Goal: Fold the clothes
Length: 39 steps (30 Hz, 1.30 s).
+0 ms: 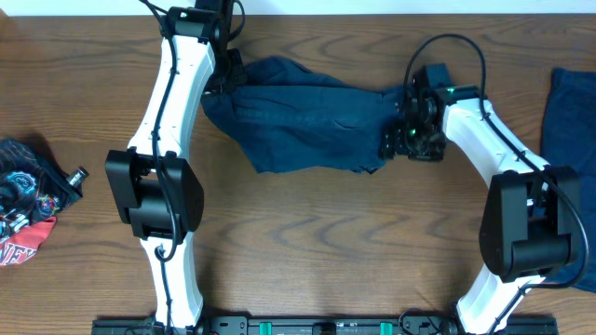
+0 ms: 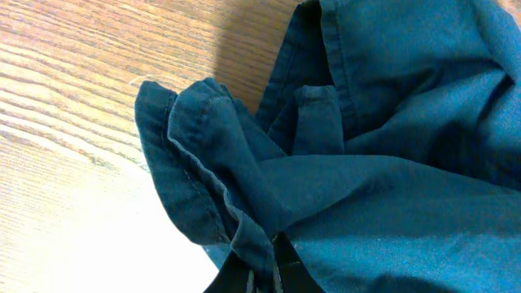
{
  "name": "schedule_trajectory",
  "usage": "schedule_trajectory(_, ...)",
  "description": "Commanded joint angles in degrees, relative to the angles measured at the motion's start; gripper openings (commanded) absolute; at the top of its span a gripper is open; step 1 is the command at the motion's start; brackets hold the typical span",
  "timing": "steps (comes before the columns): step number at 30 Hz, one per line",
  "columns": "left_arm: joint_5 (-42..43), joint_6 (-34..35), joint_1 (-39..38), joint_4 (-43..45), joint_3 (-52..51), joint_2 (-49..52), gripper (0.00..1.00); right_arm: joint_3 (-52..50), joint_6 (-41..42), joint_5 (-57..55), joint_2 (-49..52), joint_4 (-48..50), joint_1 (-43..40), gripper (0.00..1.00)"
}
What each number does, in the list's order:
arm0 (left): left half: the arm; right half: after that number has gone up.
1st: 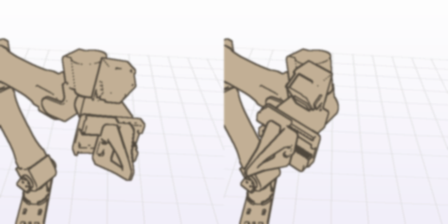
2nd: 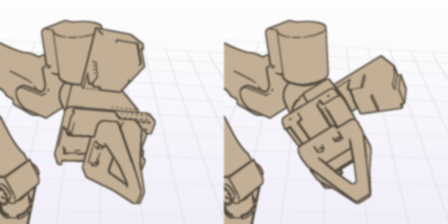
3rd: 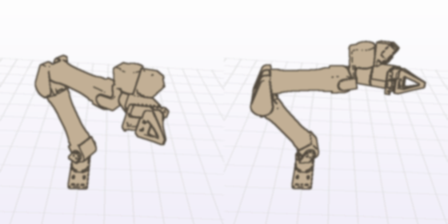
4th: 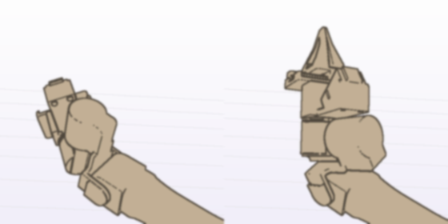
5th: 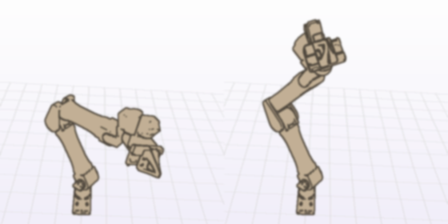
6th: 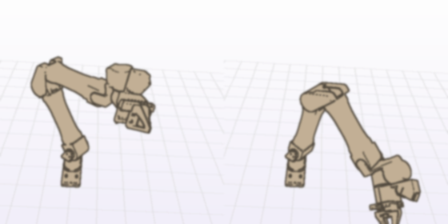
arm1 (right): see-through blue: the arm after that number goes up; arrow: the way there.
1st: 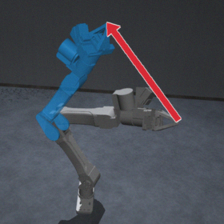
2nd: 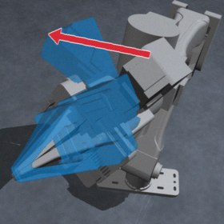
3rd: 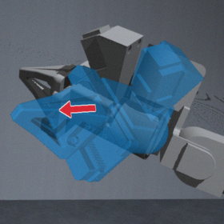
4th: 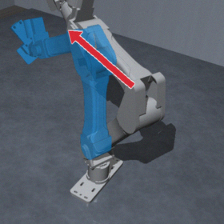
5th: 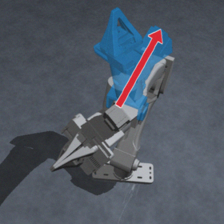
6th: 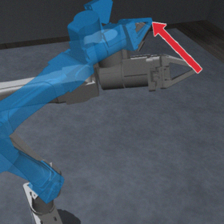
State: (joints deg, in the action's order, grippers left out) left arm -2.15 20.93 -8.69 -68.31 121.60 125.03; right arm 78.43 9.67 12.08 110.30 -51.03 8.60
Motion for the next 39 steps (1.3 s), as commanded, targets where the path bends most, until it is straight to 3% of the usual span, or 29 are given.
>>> schedule_trajectory(1, -1.5, -0.5, 0.2, -0.2, 0.5, -0.6, 0.06, 2.5, 1.9, 1.0, -2.0, 0.5, -0.4, 0.75)
schedule_trajectory(10, -1.5, -0.5, 0.2, -0.2, 0.5, -0.6, 0.06, 10.6, 1.9, 1.0, -2.0, -0.9, -0.4, 0.75)
schedule_trajectory(24, -1.5, -0.5, 0.2, -0.6, 0.5, -0.6, 0.06, 7.5, 2.1, -1.2, -1.5, -2.4, -0.5, 0.74)
schedule_trajectory(39, -1.5, -0.5, 0.2, -1.0, 0.5, -0.6, 0.06, 5.0, 2.9, -1.1, -1.4, 8.2, -3.0, 0.78)
